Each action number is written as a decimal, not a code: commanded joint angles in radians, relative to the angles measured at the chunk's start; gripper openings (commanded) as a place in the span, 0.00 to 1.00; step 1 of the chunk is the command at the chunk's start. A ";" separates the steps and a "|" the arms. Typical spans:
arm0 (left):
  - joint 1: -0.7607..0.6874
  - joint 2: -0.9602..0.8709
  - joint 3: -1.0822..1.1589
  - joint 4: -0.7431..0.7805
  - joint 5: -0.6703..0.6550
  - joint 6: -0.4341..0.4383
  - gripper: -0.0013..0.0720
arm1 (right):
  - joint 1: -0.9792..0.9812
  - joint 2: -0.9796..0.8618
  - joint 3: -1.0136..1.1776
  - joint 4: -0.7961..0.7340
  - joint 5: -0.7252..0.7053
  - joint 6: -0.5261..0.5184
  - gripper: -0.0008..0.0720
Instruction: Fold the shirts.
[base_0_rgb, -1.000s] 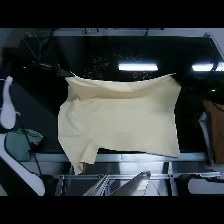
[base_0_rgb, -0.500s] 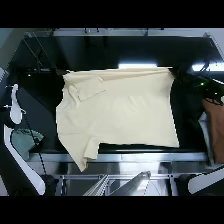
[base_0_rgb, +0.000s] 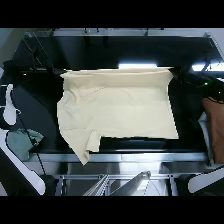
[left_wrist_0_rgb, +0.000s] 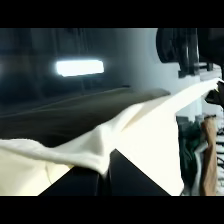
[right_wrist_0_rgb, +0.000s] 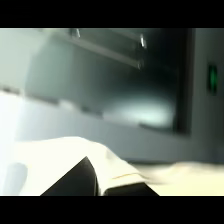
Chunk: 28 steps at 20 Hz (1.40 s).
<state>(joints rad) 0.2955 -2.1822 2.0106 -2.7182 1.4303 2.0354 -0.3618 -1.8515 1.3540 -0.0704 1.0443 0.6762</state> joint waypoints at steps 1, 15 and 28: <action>-0.011 0.029 -0.009 0.005 0.127 -0.027 0.05 | -0.026 0.005 -0.008 -0.244 0.122 0.133 0.03; -0.109 -0.024 -0.011 0.449 0.223 -0.222 0.05 | -0.042 0.006 -0.076 -0.373 0.077 0.214 0.03; -0.110 -0.022 -0.011 0.448 0.279 -0.250 0.50 | -0.027 -0.011 -0.075 -0.409 0.091 0.320 0.43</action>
<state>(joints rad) 0.1867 -2.2044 1.9995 -2.2650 1.6814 1.8069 -0.3950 -1.8572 1.2785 -0.4755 1.1065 0.9691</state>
